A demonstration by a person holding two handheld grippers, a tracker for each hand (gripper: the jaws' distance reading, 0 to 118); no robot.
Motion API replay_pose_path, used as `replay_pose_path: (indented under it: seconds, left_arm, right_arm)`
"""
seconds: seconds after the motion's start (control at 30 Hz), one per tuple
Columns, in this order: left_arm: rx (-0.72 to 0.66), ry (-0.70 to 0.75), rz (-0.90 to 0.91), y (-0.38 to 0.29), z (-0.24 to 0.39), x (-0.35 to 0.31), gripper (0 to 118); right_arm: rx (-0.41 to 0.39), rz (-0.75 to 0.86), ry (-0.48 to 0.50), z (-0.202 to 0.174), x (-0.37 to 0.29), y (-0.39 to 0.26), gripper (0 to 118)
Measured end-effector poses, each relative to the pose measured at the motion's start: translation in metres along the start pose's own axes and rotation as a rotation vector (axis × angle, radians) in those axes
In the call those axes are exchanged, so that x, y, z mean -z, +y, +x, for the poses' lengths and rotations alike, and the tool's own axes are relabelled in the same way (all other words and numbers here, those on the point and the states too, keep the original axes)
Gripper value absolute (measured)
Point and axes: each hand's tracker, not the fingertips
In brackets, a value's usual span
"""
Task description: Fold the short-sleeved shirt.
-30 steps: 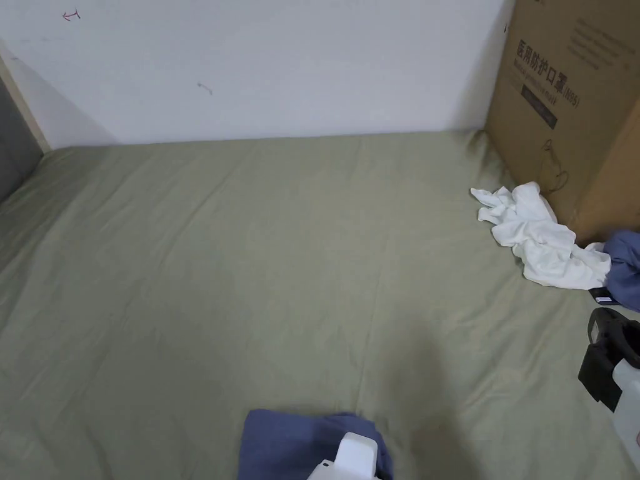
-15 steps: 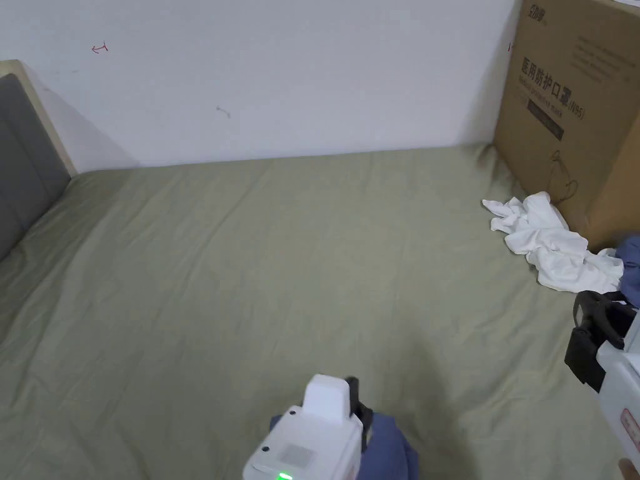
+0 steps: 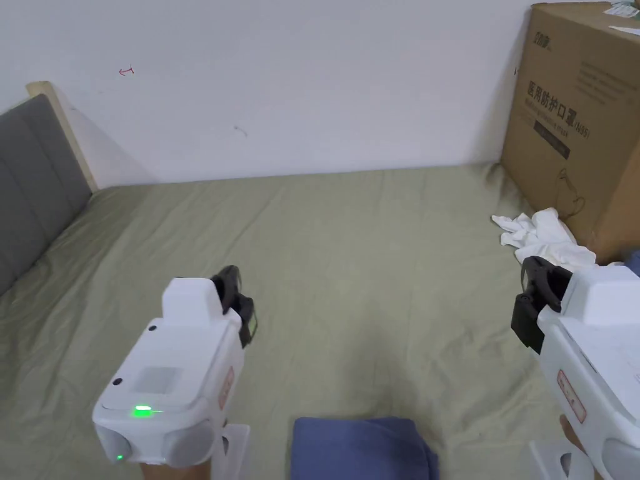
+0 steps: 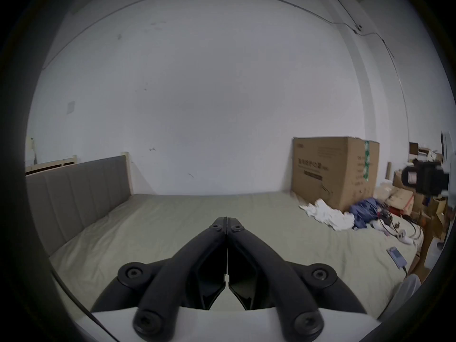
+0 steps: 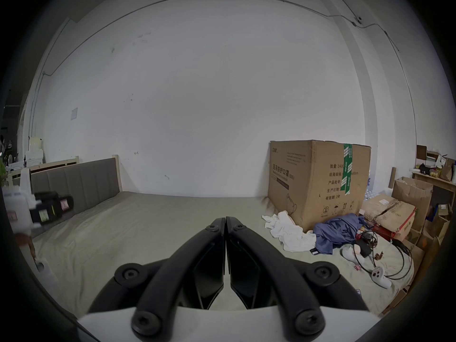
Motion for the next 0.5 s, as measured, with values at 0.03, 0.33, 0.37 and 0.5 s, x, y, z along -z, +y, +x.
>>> replay_pose_path:
  seconds: [0.03,0.33,0.37,0.5]
  left_arm:
    - [-0.004,0.01,0.013,0.002,-0.007,-0.002,0]
    - [-0.002,0.086,0.022,0.002,-0.039,-0.01,0]
    - [-0.007,0.087,0.022,0.001,-0.039,-0.011,0]
    - [-0.008,0.084,0.014,-0.003,-0.038,-0.012,0]
  right_arm:
    - [0.0,0.004,0.001,-0.001,0.001,-0.001,1]
    - [0.0,0.007,0.022,-0.034,-0.003,-0.003,1]
    - [-0.001,0.004,0.025,-0.038,-0.003,-0.003,1]
    - [0.003,-0.016,0.035,-0.052,-0.002,-0.012,1]
